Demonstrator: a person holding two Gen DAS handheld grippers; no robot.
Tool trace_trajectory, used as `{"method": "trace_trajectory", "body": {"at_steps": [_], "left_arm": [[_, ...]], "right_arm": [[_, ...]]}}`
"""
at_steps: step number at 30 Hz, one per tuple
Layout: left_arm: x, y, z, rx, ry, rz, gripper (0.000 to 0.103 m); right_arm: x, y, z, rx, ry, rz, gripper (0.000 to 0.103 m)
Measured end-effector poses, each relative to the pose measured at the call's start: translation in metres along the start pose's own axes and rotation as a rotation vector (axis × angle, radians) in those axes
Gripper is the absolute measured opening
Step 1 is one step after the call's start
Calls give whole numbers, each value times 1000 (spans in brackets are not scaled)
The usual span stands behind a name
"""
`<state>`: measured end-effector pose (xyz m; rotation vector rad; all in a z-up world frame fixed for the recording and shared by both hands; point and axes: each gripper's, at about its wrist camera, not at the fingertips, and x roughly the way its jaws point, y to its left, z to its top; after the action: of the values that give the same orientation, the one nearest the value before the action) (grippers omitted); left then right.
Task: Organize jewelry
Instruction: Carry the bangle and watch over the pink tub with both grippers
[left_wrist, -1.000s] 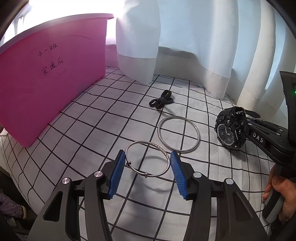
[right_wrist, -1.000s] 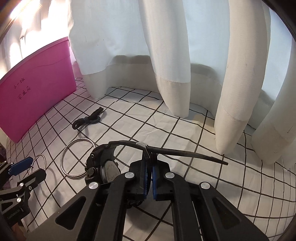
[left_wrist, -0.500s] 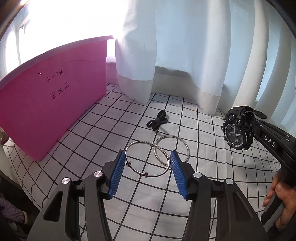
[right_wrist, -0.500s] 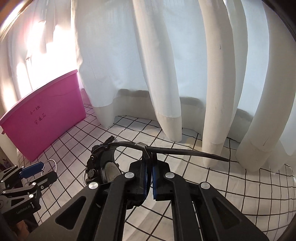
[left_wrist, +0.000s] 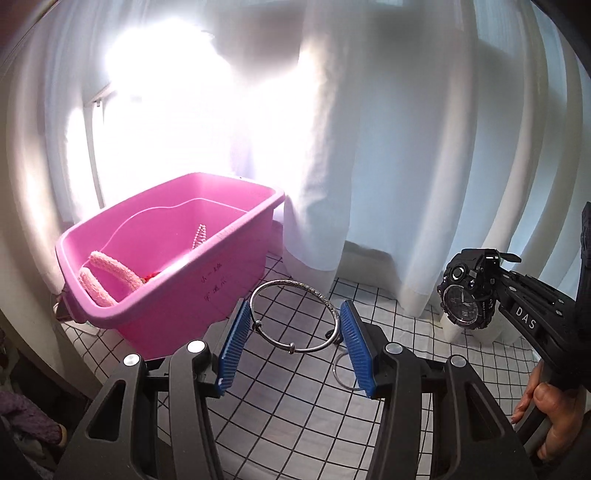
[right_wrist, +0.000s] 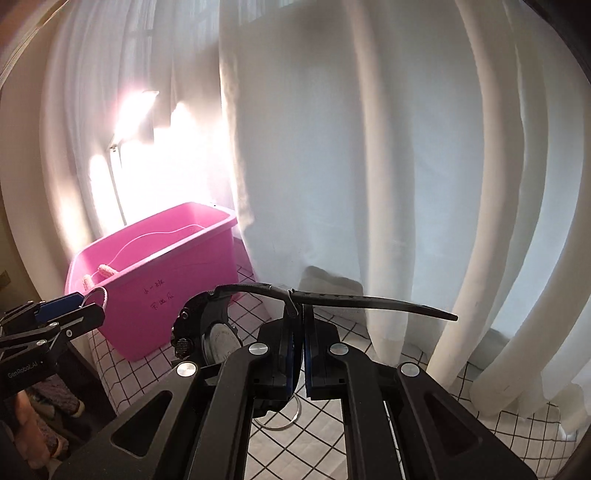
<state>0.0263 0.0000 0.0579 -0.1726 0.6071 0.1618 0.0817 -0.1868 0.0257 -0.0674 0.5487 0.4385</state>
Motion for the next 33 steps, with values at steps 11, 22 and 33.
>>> {"method": "trace_trajectory", "body": {"at_steps": [11,22,33], "left_arm": [[-7,111,67,3,-63,64,49],[56,213,106,-41,-3,89,49],[133,250,111,-95,194,46,49]], "right_arm": [[43,115,85,-41,-52,145,4],[150,192,132,-48,52,202,4],[253,209,141,-72,334,180,7]]}}
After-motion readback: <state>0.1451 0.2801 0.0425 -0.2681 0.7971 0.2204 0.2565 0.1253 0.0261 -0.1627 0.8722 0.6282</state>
